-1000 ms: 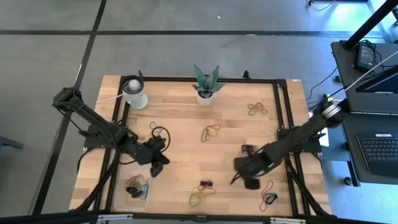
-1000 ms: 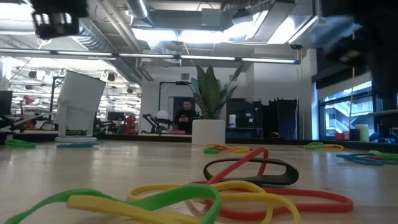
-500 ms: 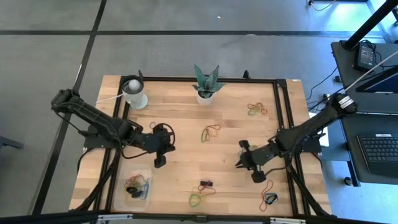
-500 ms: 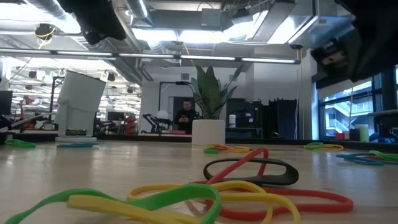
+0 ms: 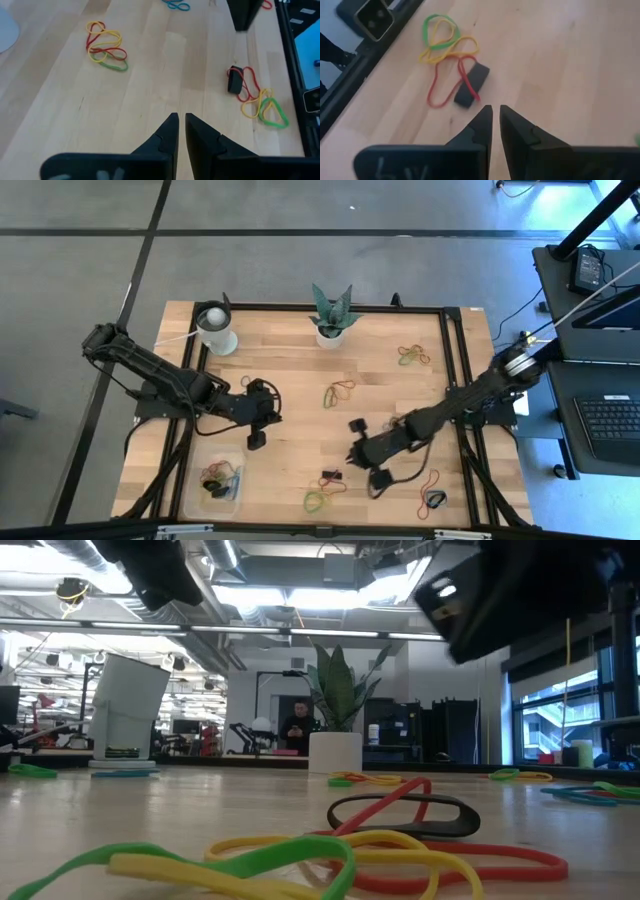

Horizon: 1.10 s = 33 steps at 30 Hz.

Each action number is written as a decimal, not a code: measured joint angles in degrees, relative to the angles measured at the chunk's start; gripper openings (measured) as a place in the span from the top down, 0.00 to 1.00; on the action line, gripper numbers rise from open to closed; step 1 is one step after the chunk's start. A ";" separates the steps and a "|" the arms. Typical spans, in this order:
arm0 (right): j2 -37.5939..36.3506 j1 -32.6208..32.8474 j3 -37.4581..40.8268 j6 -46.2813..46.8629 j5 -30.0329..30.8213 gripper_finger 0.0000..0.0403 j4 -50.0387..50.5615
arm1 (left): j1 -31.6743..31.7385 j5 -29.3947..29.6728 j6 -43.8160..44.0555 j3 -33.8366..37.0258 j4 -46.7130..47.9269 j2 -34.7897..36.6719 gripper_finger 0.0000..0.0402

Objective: Pick and place rubber bands into bin
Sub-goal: Put the red rubber band into the transparent bin

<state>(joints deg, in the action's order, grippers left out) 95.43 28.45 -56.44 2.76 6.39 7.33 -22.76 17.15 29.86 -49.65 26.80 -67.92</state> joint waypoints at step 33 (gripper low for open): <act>19.43 -1.24 -20.16 1.42 -5.10 0.63 16.43 | 0.00 -0.19 -2.01 0.00 -0.06 0.00 0.93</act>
<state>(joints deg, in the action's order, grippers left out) 114.86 27.21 -76.60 4.18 1.29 23.76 -22.76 16.96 27.85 -49.65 26.74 -67.92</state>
